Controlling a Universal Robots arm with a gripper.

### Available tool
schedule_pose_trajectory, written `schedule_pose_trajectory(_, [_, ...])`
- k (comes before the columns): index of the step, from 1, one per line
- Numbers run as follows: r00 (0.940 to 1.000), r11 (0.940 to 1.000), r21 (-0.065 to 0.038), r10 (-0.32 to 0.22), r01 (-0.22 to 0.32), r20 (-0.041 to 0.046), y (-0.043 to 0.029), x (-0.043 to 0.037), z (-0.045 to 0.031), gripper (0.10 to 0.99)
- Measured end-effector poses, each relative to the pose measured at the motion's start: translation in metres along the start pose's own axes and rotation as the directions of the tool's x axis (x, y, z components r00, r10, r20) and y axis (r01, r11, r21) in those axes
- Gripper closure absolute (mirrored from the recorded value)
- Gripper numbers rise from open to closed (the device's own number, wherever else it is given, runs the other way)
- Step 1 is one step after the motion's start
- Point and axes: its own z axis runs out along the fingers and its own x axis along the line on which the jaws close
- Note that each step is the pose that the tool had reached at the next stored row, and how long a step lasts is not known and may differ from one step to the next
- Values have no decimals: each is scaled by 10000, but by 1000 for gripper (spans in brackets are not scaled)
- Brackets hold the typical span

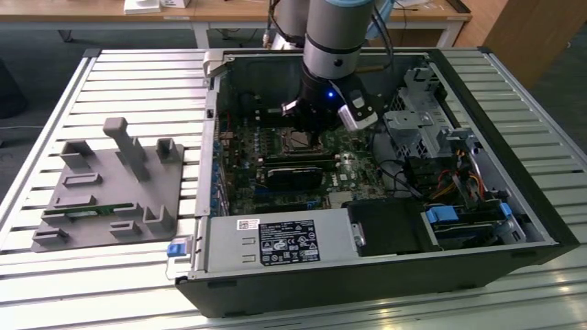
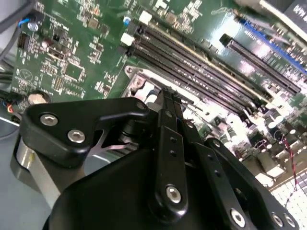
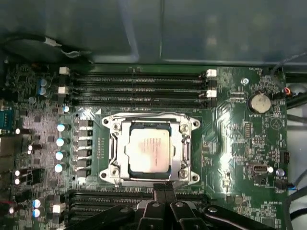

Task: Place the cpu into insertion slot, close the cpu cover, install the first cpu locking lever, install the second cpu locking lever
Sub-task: 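Install the second cpu locking lever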

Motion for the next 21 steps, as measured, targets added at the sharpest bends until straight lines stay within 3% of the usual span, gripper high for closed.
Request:
schedule_pose_trajectory(6, [10000, 9999, -118, -1, 1, 0, -17, 100, 3, 969])
schedule_pose_trajectory(10, [10000, 9998, -174, -1, 1, 1, -89, 144, 0, 969])
schedule_pose_trajectory(15, [10000, 9998, -206, -3, 3, 0, -131, 313, 3, 969])
schedule_pose_trajectory(19, [10000, 9994, -356, 4, -4, 1, -155, 349, 26, 969])
schedule_pose_trajectory(21, [10000, 9988, -483, 18, -18, 3, -165, 349, 34, 969])
